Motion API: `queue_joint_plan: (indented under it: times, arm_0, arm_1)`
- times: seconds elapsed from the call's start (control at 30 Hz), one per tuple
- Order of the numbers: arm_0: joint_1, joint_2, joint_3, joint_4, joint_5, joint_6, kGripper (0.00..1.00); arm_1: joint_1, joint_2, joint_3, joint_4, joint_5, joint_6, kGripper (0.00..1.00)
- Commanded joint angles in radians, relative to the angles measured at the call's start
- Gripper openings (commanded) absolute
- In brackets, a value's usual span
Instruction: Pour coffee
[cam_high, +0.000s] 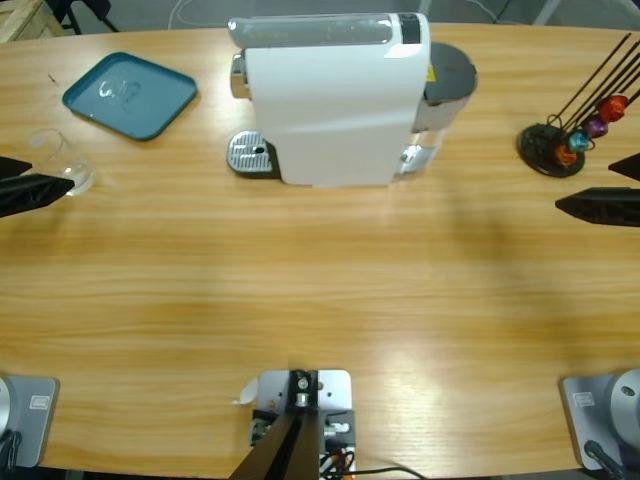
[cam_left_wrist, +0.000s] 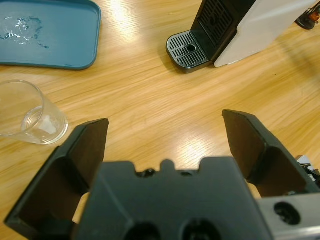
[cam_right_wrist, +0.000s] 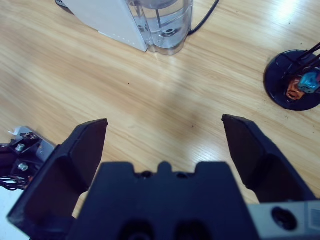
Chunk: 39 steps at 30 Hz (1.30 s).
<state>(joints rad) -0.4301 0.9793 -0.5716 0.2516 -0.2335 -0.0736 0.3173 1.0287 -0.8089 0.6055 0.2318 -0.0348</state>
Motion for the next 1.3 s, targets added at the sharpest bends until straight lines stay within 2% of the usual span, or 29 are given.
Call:
queue_joint_plan:
  times: [0.03,0.3,0.37,0.43,0.53,0.63,0.8,1.1,1.3]
  arm_0:
    - [0.008,-0.007,0.011,-0.006,-0.001,-0.012,0.968]
    - [0.01,-0.002,0.003,-0.016,-0.01,-0.052,0.968]
    - [0.033,0.044,-0.069,-0.017,-0.025,-0.089,0.966]
    - [0.077,0.163,-0.207,-0.017,-0.071,-0.155,0.972]
    - [0.091,0.326,-0.374,-0.017,-0.127,-0.243,1.0]
    - [0.086,0.473,-0.457,-0.02,-0.233,-0.299,0.994]
    - [0.033,0.579,-0.47,-0.041,-0.239,-0.357,0.996]
    - [-0.082,0.717,-0.519,-0.205,-0.251,-0.483,0.993]
    - [-0.099,0.754,-0.525,-0.295,-0.303,-0.556,0.987]
  arm_1:
    - [0.009,0.001,0.005,0.002,0.008,0.008,1.0]
    - [0.009,-0.001,0.001,0.006,0.006,0.009,1.0]
    - [0.01,-0.005,0.0,0.01,0.006,0.009,1.0]
    - [0.011,0.006,0.002,0.008,0.006,0.009,1.0]
    - [0.011,0.012,0.002,0.005,0.006,0.009,1.0]
    - [0.011,0.004,0.005,0.005,0.006,0.009,1.0]
    - [0.011,0.004,0.005,0.005,0.006,0.009,1.0]
    - [0.011,0.017,0.002,0.003,0.004,0.009,1.0]
    - [0.011,0.022,0.004,0.002,0.004,0.009,1.0]
